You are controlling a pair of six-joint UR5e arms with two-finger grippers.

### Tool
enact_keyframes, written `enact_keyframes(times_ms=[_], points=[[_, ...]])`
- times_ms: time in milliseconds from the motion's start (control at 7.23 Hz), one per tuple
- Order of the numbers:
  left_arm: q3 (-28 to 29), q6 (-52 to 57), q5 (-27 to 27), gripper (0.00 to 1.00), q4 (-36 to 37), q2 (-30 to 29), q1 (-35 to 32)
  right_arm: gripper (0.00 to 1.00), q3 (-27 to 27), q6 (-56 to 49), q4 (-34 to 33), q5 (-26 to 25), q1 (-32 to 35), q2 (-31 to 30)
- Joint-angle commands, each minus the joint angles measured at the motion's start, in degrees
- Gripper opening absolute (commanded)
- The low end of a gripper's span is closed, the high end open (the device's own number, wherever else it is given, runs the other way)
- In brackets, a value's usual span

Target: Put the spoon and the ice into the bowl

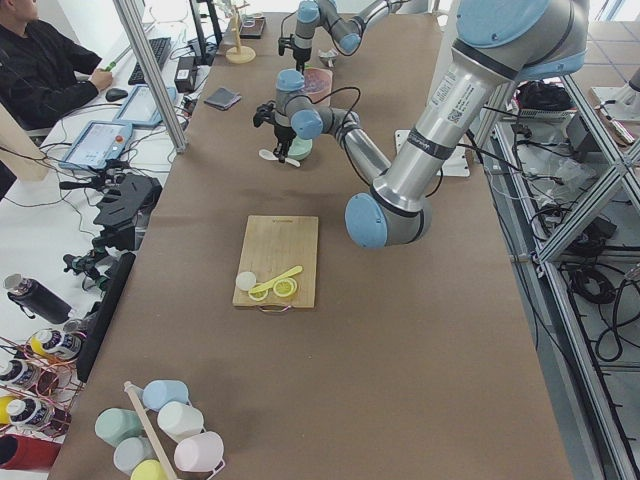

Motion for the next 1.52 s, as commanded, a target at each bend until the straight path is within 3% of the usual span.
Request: enact_keyframes(times_ms=[0,277,830,1384], points=[[0.25,-0.07,0.0,0.0,0.0,-0.25,0.0,0.08,-0.04,0.03,0.0,-0.46,0.0,-0.01],[0.34,-0.07,0.0,0.0,0.0,-0.25,0.0,0.03,0.92,-0.15,-0.09,-0.29,0.08,0.08],[0.25,-1.38,0.0,0.0,0.26,-2.08,0.0,0.0,9.44,0.11,-4.82,4.98,4.82,0.6],[2.18,-8.85,2.53,0.0,0.79,-7.1,5.78,0.0,9.28,5.65,-4.92,4.99,5.18,4.03]])
